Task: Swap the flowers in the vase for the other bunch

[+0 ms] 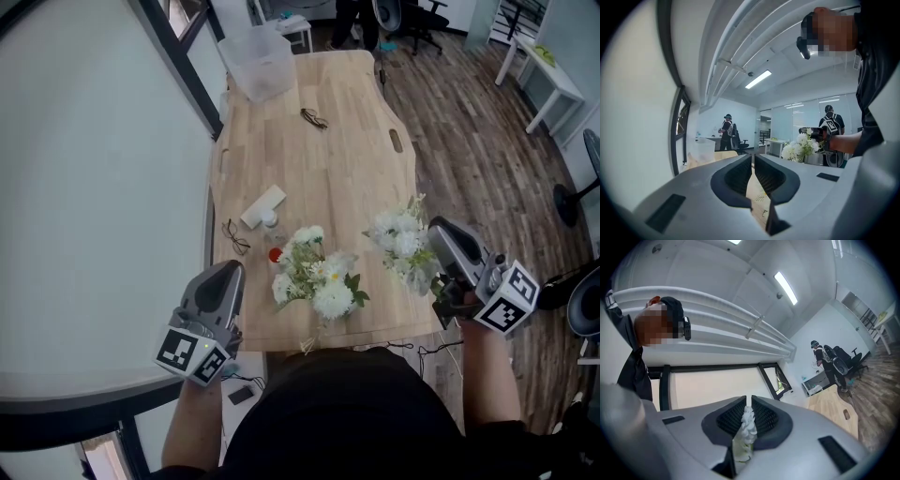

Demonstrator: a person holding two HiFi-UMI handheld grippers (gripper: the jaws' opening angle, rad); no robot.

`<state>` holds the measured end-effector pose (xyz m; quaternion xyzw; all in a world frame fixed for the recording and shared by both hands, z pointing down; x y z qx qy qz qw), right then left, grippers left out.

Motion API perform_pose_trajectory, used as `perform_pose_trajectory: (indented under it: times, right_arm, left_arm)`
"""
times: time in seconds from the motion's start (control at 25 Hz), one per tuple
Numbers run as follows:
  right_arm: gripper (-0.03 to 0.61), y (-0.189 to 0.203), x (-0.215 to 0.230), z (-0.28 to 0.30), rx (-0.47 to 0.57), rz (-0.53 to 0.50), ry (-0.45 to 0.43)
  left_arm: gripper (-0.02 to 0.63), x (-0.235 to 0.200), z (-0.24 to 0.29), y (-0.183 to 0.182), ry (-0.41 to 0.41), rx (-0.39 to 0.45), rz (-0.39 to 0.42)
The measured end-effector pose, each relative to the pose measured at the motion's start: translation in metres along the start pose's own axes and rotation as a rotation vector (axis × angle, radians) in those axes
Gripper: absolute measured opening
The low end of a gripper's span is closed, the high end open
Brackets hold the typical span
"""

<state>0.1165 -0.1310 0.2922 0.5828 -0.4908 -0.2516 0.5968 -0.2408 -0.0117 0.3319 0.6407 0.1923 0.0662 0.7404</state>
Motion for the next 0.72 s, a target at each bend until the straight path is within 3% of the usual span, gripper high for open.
perform_pose_trajectory:
  times: [0.72]
  right_arm:
    - [0.055, 0.001, 0.010, 0.010, -0.015, 0.002, -0.002]
  left_arm:
    - [0.025, -0.010, 0.012, 0.000, 0.000, -0.012, -0.006]
Point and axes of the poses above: the fingertips, and each gripper's own axes: z forward along the fingers, x to its right, y out of its underside, the point moved 6 cm from there along -z, backward along the fingers, and after that the axes turned 7 degrees about -z, right-handed, at the moved point
